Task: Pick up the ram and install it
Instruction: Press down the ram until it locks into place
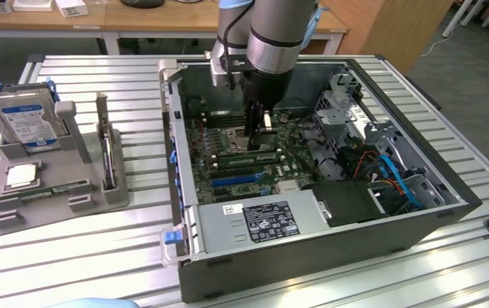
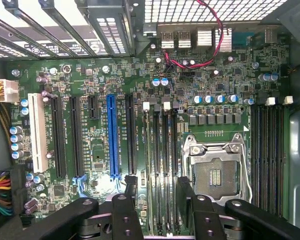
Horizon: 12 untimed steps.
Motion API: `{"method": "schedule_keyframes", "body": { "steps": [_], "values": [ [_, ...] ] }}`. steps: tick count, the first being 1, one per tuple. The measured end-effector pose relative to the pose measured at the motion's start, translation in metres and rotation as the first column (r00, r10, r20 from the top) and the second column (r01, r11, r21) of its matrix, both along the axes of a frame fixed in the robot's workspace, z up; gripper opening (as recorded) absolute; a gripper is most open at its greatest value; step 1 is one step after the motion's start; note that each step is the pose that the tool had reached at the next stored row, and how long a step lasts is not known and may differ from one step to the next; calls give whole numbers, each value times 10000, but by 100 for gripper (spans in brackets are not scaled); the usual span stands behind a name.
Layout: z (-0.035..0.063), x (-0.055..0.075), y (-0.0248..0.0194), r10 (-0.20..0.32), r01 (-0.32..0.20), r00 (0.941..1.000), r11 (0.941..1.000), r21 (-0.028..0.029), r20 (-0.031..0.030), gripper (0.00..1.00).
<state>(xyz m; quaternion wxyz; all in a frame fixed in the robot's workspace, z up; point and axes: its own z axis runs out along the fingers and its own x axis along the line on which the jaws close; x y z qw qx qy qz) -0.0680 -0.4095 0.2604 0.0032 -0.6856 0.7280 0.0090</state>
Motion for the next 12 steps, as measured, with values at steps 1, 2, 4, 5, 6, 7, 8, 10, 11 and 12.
{"method": "schedule_keyframes", "body": {
  "steps": [1, 2, 4, 5, 6, 7, 8, 10, 11, 12],
  "values": [
    [0, 0, 0, 0, 0, 10000, 10000, 0, 0, 44],
    [0, 0, 0, 0, 0, 10000, 10000, 0, 0, 44],
    [0, 0, 0, 0, 0, 10000, 10000, 0, 0, 43],
    [0, 0, 0, 0, 0, 10000, 10000, 0, 0, 36],
    [0, 0, 0, 0, 0, 10000, 10000, 0, 0, 31],
    [0, 0, 0, 0, 0, 10000, 10000, 0, 0, 31],
    [0, 0, 0, 0, 0, 10000, 10000, -1, 0, 25],
    [0, 0, 0, 0, 0, 10000, 10000, 0, 0, 19],
    [0, 0, 0, 0, 0, 10000, 10000, 0, 0, 13],
    [0, 0, 0, 0, 0, 10000, 10000, 0, 0, 13]
  ]
}}
